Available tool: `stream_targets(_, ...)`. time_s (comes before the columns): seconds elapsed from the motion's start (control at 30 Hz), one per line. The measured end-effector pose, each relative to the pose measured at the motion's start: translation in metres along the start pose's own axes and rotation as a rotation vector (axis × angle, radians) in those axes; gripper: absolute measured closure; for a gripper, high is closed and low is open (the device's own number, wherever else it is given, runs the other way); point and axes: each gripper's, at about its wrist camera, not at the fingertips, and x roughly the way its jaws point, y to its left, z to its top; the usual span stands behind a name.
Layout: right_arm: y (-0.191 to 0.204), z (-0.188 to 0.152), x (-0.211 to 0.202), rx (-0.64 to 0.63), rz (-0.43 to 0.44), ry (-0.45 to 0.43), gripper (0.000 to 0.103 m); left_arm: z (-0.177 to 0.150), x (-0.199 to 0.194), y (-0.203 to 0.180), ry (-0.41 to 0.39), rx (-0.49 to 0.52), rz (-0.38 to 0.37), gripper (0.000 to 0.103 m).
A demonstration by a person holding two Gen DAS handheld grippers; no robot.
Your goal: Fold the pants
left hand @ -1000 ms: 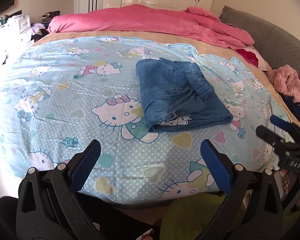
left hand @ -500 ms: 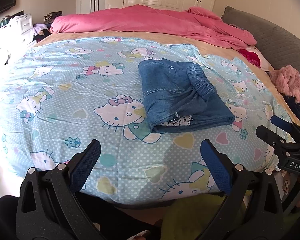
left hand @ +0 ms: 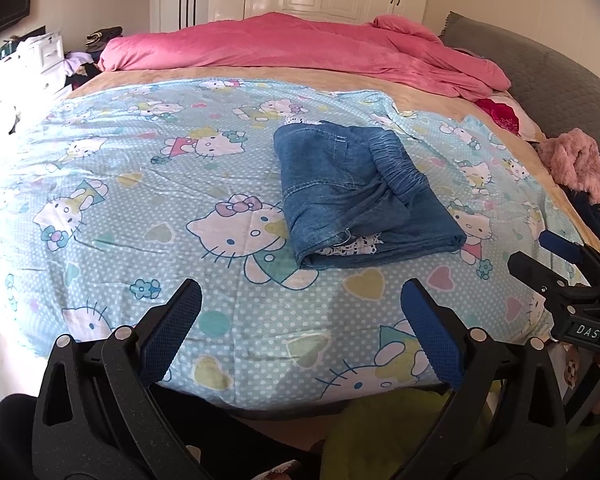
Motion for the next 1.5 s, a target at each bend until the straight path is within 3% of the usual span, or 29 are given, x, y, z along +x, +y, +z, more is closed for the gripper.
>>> stream_targets(1.5, 0.0003, -0.001, -0.0013, 0.002, -0.002, 0.002, 0.004, -0.0015, -0.0006, -0.002, 0.014, -0.014, 0.005, 0.009)
